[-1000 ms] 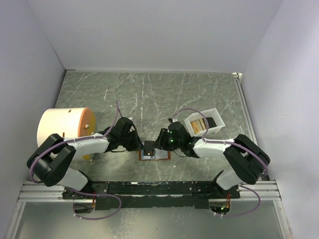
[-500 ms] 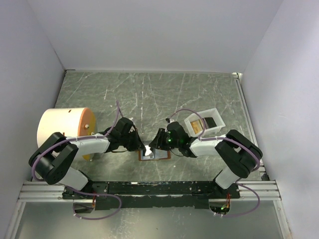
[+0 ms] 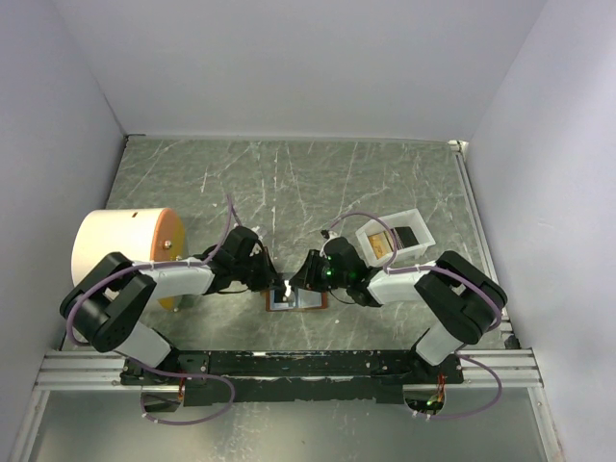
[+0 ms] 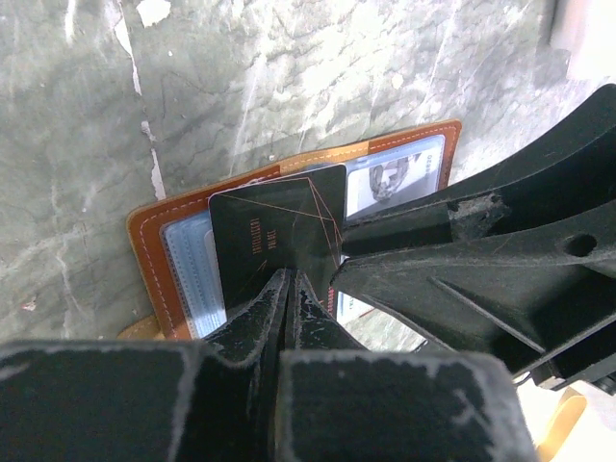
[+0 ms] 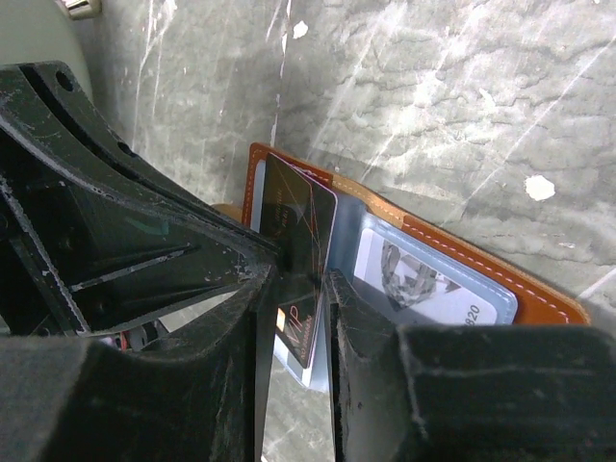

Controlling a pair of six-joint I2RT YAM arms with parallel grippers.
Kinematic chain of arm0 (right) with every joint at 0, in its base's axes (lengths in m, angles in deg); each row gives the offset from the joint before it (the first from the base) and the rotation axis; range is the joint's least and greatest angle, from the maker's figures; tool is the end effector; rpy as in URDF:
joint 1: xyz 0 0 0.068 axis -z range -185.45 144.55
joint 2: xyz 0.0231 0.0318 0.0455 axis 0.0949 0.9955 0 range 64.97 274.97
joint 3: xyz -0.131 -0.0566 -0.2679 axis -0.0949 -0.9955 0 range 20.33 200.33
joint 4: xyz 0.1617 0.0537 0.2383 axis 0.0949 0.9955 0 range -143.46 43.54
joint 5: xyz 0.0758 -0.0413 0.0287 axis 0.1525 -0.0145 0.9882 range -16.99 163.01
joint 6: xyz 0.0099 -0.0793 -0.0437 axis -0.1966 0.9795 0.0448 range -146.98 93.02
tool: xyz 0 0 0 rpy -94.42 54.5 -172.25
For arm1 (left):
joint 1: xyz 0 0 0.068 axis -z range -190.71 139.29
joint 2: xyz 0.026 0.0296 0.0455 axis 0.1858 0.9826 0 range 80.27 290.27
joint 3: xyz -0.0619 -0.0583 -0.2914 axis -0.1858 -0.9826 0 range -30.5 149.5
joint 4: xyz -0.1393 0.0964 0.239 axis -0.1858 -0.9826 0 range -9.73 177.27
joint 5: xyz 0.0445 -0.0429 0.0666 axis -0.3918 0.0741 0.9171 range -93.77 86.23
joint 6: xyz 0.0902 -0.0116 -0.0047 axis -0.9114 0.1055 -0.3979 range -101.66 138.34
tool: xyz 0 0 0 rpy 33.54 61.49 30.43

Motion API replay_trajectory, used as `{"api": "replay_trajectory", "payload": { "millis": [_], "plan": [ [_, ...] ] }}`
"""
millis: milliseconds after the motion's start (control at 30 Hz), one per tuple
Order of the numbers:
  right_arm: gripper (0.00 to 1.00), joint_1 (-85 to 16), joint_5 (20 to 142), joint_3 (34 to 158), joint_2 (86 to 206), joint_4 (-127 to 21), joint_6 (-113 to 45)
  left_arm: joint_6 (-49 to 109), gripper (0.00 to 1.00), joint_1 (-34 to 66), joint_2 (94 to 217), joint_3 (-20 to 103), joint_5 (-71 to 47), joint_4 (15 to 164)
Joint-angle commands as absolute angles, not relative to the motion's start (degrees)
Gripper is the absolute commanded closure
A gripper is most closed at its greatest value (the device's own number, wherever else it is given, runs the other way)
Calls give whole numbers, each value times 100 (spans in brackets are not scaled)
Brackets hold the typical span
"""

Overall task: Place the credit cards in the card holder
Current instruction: Pick up the credit card from the card holder.

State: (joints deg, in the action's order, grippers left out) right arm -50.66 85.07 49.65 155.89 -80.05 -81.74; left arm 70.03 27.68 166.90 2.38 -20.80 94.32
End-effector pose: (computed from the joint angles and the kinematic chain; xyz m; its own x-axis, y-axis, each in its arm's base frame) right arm 0.2245 0.2504 0.1046 -0.8985 0.2285 -0.3749 -0.1401 0.6600 0.7380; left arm 0.2359 -0.2173 0.1090 -0.9431 -0.2099 -0.2578 0.0181 0.7419 -0.6703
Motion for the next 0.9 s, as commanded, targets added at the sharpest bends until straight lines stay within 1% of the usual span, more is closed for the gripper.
{"api": "replay_trajectory", "payload": {
  "millis": [0, 100, 233, 400, 867],
  "plan": [
    [74, -5094, 8449, 4922, 15466, -8168, -8223, 6975, 93, 2739, 16585, 241, -2079, 9377],
    [72, -5093, 8273, 4975, 15417, -7807, -8178, 6897, 91, 2742, 16347, 290, -1828, 8956],
    [70, -5091, 8119, 4979, 15369, -7640, -8134, 6764, 91, 2744, 16161, 357, -1462, 8616],
    [66, -5097, 8020, 4974, 15312, -7595, -8109, 6712, 93, 2744, 16372, 441, -1578, 8752],
    [66, -5083, 7906, 5230, 15713, -7718, -7960, 6774, 93, 2741, 16929, 424, -1775, 9245]
  ]
}}
